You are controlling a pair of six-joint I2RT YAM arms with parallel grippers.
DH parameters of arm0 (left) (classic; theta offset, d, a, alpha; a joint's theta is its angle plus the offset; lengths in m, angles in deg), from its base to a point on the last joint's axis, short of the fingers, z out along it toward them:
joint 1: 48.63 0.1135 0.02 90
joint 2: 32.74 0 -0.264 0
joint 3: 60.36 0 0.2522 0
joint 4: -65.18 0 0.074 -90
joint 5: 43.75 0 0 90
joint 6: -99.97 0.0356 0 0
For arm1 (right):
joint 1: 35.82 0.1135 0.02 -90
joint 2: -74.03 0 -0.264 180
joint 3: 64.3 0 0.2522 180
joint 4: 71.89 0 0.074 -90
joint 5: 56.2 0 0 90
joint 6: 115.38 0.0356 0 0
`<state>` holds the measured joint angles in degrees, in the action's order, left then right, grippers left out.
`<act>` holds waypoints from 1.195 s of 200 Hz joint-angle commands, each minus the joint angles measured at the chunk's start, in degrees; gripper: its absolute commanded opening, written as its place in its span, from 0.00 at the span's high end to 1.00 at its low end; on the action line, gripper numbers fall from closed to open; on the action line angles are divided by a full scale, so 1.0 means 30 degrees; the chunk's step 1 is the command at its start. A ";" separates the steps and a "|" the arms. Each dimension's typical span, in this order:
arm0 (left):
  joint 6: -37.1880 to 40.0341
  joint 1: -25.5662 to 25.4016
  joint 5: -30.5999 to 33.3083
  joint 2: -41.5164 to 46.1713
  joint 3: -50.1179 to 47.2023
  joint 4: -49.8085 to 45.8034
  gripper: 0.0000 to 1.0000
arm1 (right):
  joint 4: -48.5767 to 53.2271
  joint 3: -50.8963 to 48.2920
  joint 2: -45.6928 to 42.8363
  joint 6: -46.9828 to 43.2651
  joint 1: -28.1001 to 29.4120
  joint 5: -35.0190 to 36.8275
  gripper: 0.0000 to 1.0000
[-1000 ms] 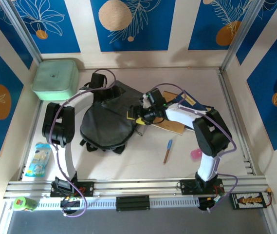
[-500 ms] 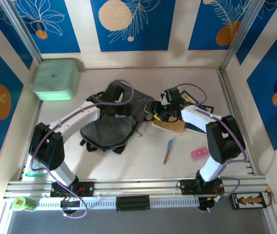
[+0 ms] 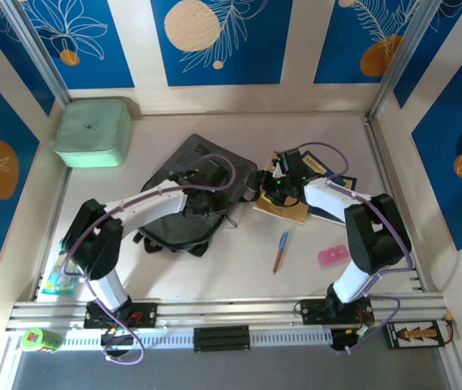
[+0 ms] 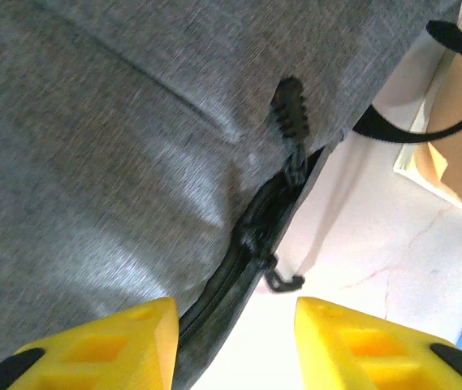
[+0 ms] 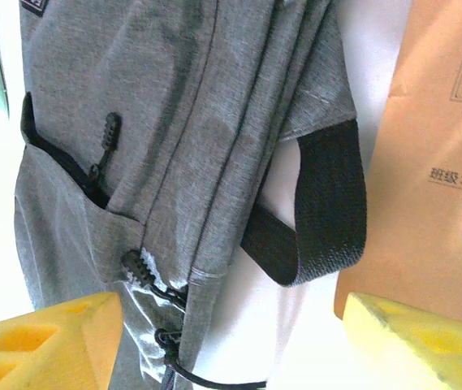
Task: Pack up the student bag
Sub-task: Unzip the student bag at the center of the table.
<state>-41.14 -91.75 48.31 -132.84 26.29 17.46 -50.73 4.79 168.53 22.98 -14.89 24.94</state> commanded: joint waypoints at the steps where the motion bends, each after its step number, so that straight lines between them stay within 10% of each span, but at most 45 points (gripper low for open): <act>1: -0.0745 -0.0328 0.0450 -0.1098 0.1449 -0.0802 0.61 | 0.0002 -0.0417 -0.0818 -0.0023 -0.0223 0.0145 0.27; 196: -0.1303 -0.1186 0.1363 -0.4365 0.3809 -0.2028 0.90 | 0.0163 -0.0363 -0.0873 -0.0604 -0.0791 -0.0610 0.27; 239: -0.0521 -0.0954 -0.1222 -0.2548 0.3146 -0.1707 0.99 | 0.0235 0.0126 -0.0308 -0.0623 -0.0379 -0.1432 0.27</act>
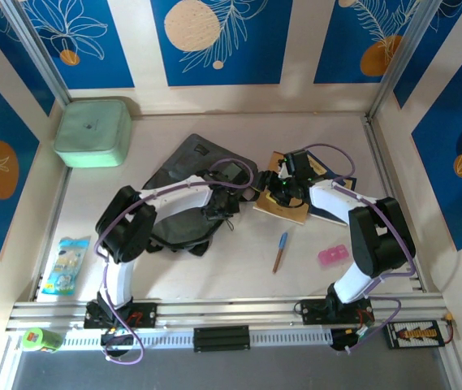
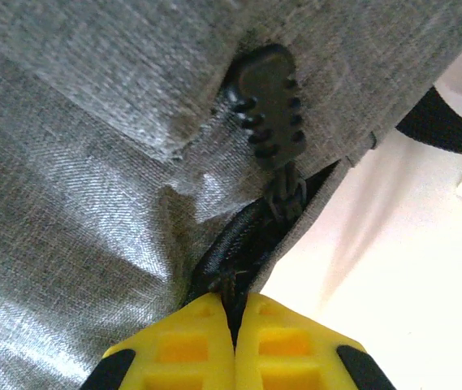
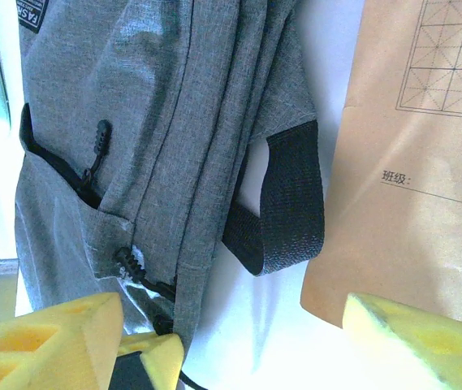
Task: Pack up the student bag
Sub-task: Unzip the student bag at the center of the table.
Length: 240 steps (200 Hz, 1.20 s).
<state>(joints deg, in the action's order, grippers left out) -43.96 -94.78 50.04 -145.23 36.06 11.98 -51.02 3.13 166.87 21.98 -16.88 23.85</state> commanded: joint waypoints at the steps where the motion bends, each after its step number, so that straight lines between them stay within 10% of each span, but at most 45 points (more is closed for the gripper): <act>1: 0.0424 0.0075 -0.1947 0.1639 -0.0149 0.0122 0.99 | 0.0327 0.0697 0.0265 -0.0288 0.0309 -0.1087 0.27; 52: 0.0834 0.1404 -0.6155 0.3152 -0.2572 0.1589 0.98 | 0.0353 0.1801 0.1812 0.0058 0.1486 -0.2037 0.28; 120: 0.2280 0.1903 -0.5197 0.3085 -0.2416 0.0285 1.00 | 0.2057 0.4664 0.5437 0.1191 0.3022 -0.1472 0.34; 178: 0.3304 0.2073 -0.3629 0.4151 -0.3263 -0.1441 1.00 | 0.1294 0.5845 0.6788 0.1840 0.3130 0.0167 0.70; 240: 0.4485 0.2642 -0.3077 0.6103 -0.5731 -0.2980 1.00 | 0.1965 0.7390 0.7855 0.1492 0.2698 0.2163 0.81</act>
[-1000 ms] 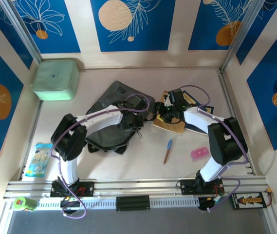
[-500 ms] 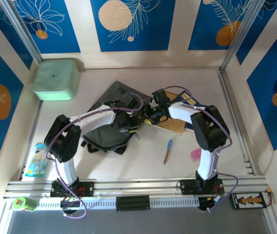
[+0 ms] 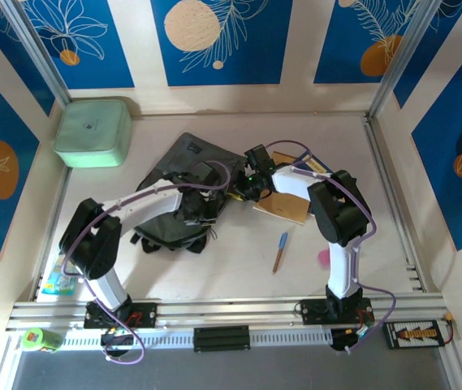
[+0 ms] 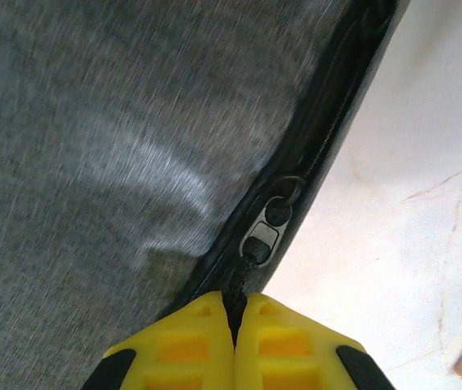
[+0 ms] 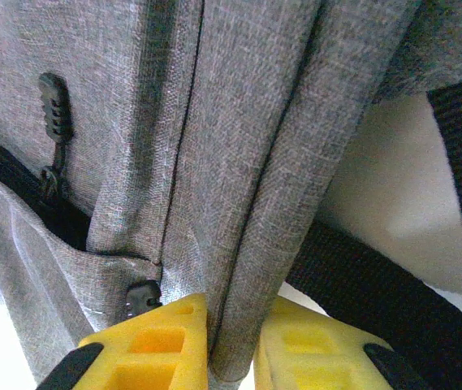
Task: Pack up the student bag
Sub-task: Unzip the student bag at the center of the table.
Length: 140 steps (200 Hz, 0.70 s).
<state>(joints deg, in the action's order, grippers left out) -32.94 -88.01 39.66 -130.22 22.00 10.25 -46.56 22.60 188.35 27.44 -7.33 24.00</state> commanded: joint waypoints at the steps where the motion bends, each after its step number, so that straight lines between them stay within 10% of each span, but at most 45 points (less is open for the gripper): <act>1: 0.0836 0.0382 0.0353 0.1120 -0.1072 -0.2398 1.00 | 0.0523 0.0929 0.0702 -0.0354 -0.0494 0.2133 0.81; 101: 0.2113 0.0733 -0.1528 0.2884 -0.2452 -0.1555 1.00 | -0.0954 0.3678 0.2186 -0.4293 -0.2403 0.1213 0.80; 140: 0.2791 0.0724 -0.2212 0.1973 -0.1381 -0.1002 1.00 | -0.0672 0.1974 -0.0224 -0.3228 -0.2328 -0.0420 0.50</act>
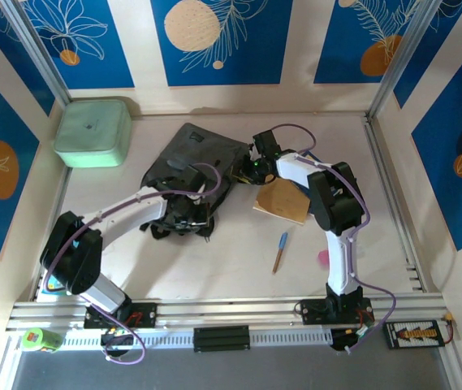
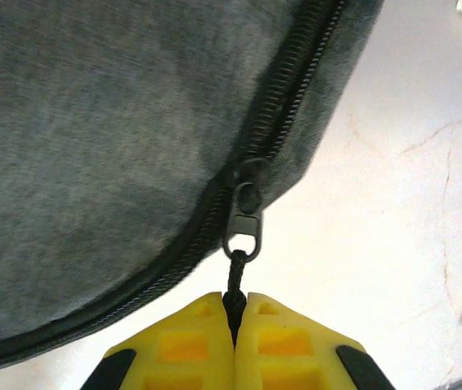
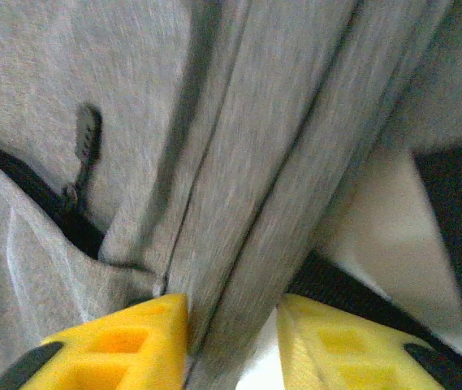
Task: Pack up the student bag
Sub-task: Unzip the student bag at the center of the table.
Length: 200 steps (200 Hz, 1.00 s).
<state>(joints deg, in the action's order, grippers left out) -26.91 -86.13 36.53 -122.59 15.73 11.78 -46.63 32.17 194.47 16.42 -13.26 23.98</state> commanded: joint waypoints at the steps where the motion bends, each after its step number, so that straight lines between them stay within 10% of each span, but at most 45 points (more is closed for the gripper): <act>1: 0.0795 0.0087 -0.1207 -0.0575 0.0749 -0.1503 1.00 | -0.0632 -0.1284 -0.2382 0.0535 -0.0335 -0.0429 0.49; 55: 0.1274 0.0104 -0.2436 -0.1730 0.2422 -0.0473 1.00 | -0.0321 -0.6520 -0.6117 0.6017 0.1510 -0.1333 0.33; 118: 0.1330 0.0110 -0.2563 -0.1818 0.2634 -0.0435 1.00 | -0.1043 -0.5295 -0.3632 0.7825 0.3496 -0.2435 0.32; 200: 0.3018 0.0147 0.1238 -0.0956 0.2503 -0.4853 1.00 | -0.0168 -0.3902 -0.2708 0.5004 0.3020 0.0286 0.86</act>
<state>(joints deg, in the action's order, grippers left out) -22.10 -86.13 33.54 -127.75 22.35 6.86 -49.80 18.56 187.17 35.81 -2.50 20.02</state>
